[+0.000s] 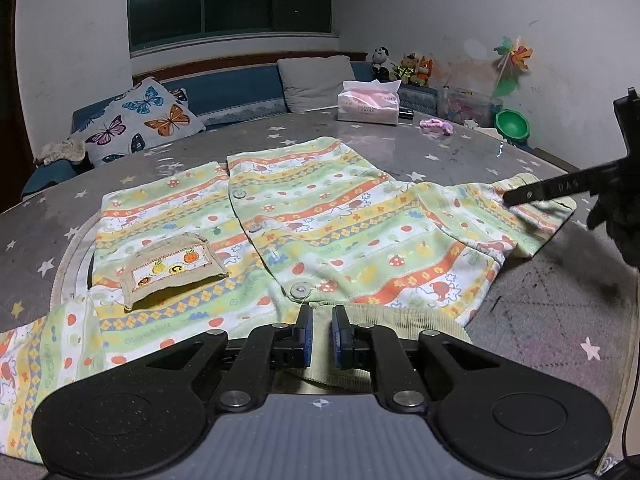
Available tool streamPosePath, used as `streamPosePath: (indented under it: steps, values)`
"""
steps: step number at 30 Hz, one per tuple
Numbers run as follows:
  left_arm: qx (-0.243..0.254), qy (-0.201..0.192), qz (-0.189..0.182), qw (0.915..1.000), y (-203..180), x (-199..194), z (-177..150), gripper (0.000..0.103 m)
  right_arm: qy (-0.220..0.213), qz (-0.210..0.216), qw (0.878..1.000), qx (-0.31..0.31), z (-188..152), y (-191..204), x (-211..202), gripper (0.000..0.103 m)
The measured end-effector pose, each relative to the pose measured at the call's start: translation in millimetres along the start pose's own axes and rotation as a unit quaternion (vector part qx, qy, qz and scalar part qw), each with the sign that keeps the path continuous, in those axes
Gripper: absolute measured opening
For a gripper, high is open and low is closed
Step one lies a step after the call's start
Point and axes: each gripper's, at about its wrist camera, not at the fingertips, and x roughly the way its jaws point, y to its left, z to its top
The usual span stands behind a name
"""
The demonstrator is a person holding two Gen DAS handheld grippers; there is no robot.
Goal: Fold clothes
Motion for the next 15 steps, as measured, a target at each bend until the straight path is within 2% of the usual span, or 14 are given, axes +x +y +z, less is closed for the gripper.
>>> streamPosePath:
  steps: [4,10,15]
  values:
    - [0.001,0.001,0.001,1.0,0,0,1,0.012,-0.007,-0.019,1.0,0.019,4,-19,1,0.038]
    - [0.007,0.001,0.002,1.0,0,1,0,0.012,-0.015,-0.064,0.998,0.003,11,-36,11,0.038]
    - [0.011,0.001,0.002,0.9999,-1,1,0,0.012,-0.016,-0.102,0.995,-0.012,11,-41,13,0.045]
